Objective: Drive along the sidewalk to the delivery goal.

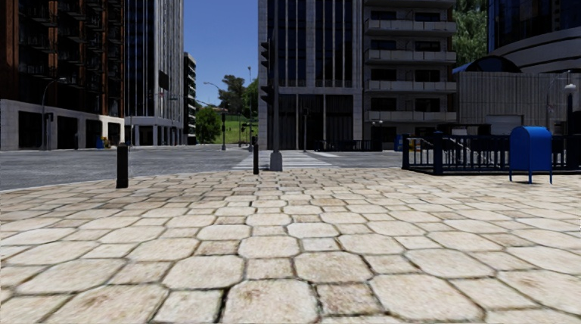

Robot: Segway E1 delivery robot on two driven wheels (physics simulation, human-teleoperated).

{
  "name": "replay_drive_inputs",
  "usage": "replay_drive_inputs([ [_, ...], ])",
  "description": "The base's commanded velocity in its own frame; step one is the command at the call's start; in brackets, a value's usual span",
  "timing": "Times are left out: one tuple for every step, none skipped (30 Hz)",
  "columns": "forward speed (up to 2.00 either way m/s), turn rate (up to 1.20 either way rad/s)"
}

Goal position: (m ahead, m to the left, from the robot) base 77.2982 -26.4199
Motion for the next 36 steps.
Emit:
replay_drive_inputs([
  [1.98, -0.76],
  [1.98, -0.76],
  [1.98, -0.82],
  [1.99, -0.84],
  [2.00, -0.81],
  [2.00, -0.72],
  [2.00, -0.72],
  [2.00, -0.28],
  [2.00, 0.00],
  [2.00, 0.00],
  [2.00, 0.00],
  [2.00, 0.00],
  [2.00, 0.00],
  [2.00, 0.00],
  [2.00, 0.00],
  [2.00, 0.00],
  [2.00, 0.00],
  [2.00, 0.00],
  [2.00, 0.00],
  [2.00, 0.00],
  [2.00, 0.15],
  [2.00, 0.31],
  [2.00, 0.31],
  [2.00, 0.36],
  [2.00, 0.37],
  [2.00, 0.40],
  [2.00, 0.40],
  [2.00, 0.45],
  [2.00, 0.46],
  [2.00, 0.48],
  [2.00, 0.48],
  [2.00, 0.48],
  [2.00, 0.48],
  [2.00, 0.48],
  [2.00, 0.48],
  [2.00, 0.48],
])
